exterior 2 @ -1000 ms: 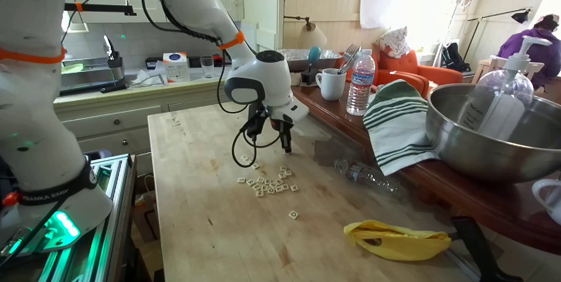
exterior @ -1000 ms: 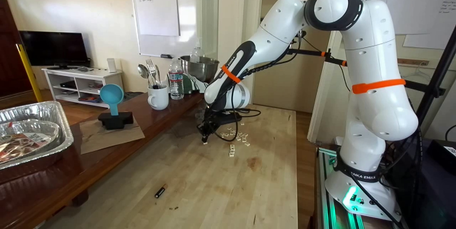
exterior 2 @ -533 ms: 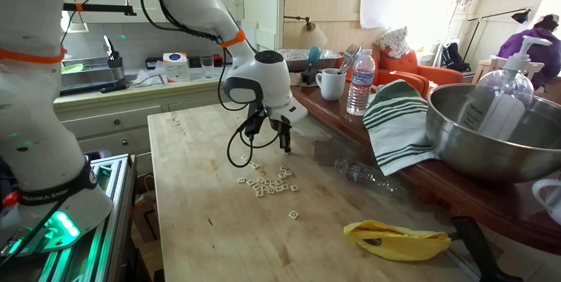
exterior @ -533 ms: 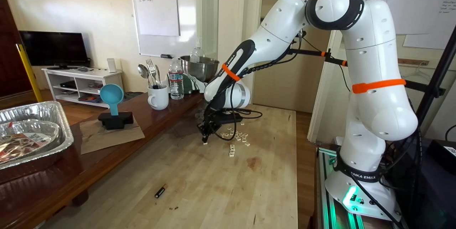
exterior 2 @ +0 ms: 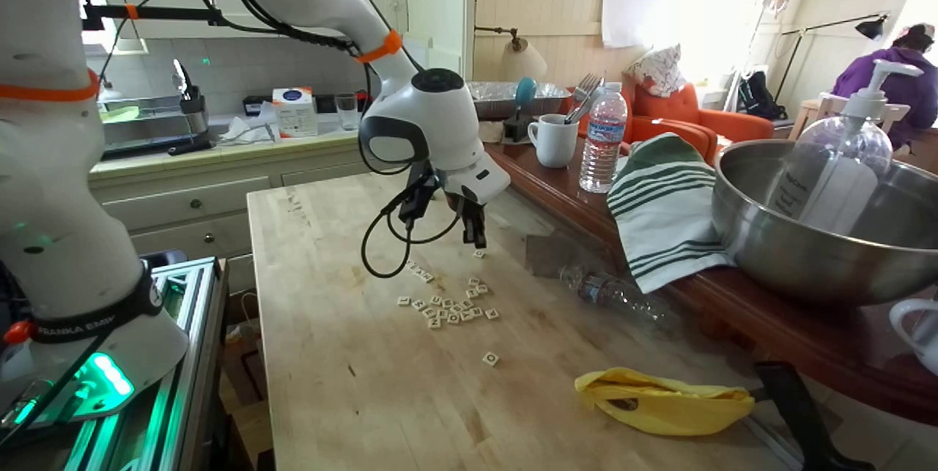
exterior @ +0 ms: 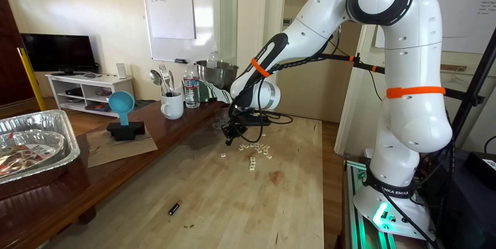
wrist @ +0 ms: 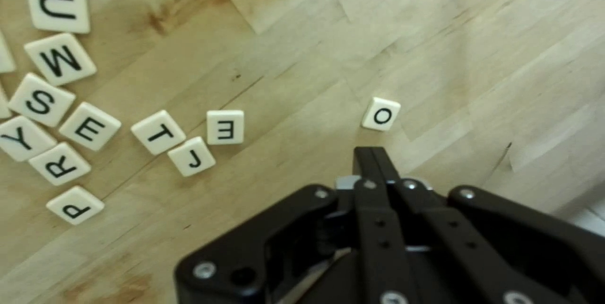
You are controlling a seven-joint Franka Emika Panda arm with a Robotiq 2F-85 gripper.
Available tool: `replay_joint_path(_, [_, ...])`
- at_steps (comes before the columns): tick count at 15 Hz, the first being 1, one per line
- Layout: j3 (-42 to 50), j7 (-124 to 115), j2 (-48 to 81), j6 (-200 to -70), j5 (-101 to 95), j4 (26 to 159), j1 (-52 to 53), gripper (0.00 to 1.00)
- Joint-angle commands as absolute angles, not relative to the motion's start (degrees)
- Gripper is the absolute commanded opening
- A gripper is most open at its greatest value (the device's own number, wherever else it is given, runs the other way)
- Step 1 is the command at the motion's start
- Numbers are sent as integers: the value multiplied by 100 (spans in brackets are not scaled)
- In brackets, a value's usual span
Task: Move some of the letter tiles backwards
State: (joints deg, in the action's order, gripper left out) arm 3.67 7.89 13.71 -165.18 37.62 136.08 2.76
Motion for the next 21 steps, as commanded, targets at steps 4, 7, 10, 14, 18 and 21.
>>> replay_joint_path(4, [553, 1616, 702, -16273, 3418, 14340, 73, 0])
replay_joint_path(7, [599, 2464, 584, -16154, 3116, 14555, -14, 0])
replay_joint_path(10, [640, 3290, 564, -16142, 2862, 14678, -116, 0])
replay_joint_path(14, [672, 4467, 516, -16160, 2623, 14848, -254, 0])
replay_joint_path(18, [665, 5389, 659, -16187, 2400, 14866, -305, 0])
replay_joint_path(21, [674, 5903, 666, -16167, 2354, 14910, -320, 0])
